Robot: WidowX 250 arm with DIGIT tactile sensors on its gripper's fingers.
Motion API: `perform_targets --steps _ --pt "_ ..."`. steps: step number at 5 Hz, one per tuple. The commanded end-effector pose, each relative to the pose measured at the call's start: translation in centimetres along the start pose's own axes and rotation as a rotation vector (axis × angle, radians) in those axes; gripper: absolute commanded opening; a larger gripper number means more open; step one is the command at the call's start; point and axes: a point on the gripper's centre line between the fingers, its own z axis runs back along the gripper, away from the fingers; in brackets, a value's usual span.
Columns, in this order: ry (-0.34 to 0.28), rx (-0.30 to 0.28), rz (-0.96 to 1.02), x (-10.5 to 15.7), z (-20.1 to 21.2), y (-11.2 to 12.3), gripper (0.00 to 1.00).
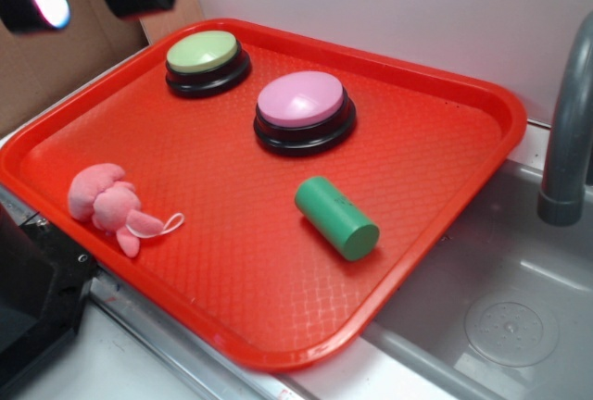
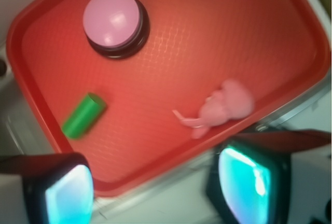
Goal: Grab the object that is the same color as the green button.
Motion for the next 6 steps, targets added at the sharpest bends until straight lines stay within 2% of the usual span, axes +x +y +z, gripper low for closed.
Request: perform_targets --steps 1,2,3,5,6 --pt "-0.039 -0.005 0.208 1.2 -6.0 -4.2 1.00" --pt "-0.088 -0.018 0.222 2.1 -8.6 -5.6 1.00" --pt "-0.109 0.029 0.206 2.1 -11.7 -6.6 1.00" --pt "-0.129 0.089 0.189 1.6 -16.0 -6.8 1.00" --pt "-0.141 0.092 0.211 1.9 -16.5 -6.7 1.00"
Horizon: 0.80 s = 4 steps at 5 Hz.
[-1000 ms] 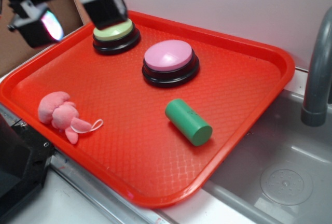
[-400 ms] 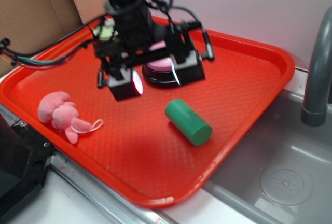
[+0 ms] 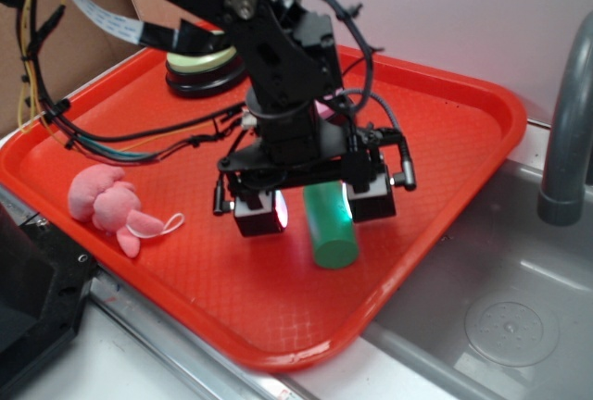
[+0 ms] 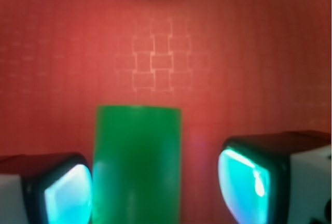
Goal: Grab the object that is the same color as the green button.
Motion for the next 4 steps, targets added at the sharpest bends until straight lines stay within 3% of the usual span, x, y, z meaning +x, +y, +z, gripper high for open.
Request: perform_targets --steps 1,2,3,4 --pt "-0.021 -0.043 0.044 1.6 0.6 -0.9 0.02" --pt "0.013 -0.019 -0.053 2.9 2.5 -0.7 0.00" --pt "0.082 0.014 -0.266 6.1 6.3 -0.4 0.00" --pt "0.078 0.088 -0.353 9.2 9.7 0.8 0.00"
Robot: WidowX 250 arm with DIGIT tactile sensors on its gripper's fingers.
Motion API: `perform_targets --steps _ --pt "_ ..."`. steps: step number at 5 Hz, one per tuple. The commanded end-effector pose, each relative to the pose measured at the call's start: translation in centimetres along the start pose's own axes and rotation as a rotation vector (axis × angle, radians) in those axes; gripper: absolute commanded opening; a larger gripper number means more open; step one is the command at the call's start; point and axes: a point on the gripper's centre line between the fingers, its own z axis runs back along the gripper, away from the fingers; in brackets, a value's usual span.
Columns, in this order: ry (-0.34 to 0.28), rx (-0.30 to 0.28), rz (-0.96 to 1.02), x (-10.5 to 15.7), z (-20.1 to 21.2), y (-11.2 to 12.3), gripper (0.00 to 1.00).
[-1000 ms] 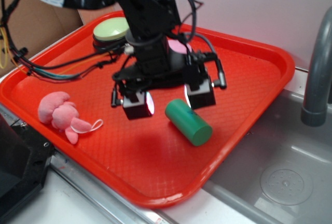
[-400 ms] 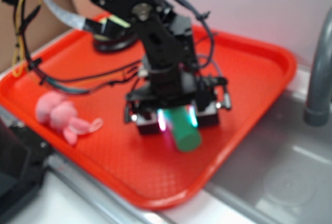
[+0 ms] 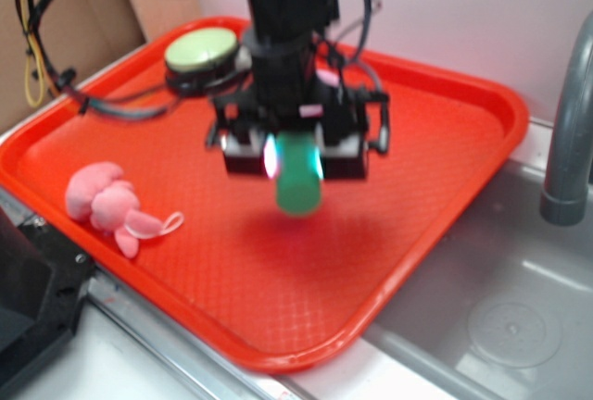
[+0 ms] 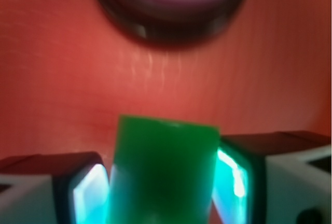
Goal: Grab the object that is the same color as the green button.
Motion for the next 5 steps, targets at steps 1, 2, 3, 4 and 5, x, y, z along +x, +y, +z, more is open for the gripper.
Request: perform_targets --steps 1,2,3,4,5 --pt "-0.106 0.014 -0.144 4.9 8.4 3.5 0.00" --pt "-0.091 -0.035 -0.266 6.3 11.4 5.9 0.00" --pt "-0.099 -0.085 -0.320 6.8 13.1 7.6 0.00" --pt "-0.102 -0.132 -0.294 7.0 13.7 8.6 0.00" --pt "-0.119 -0.180 -0.311 6.8 13.9 9.5 0.00"
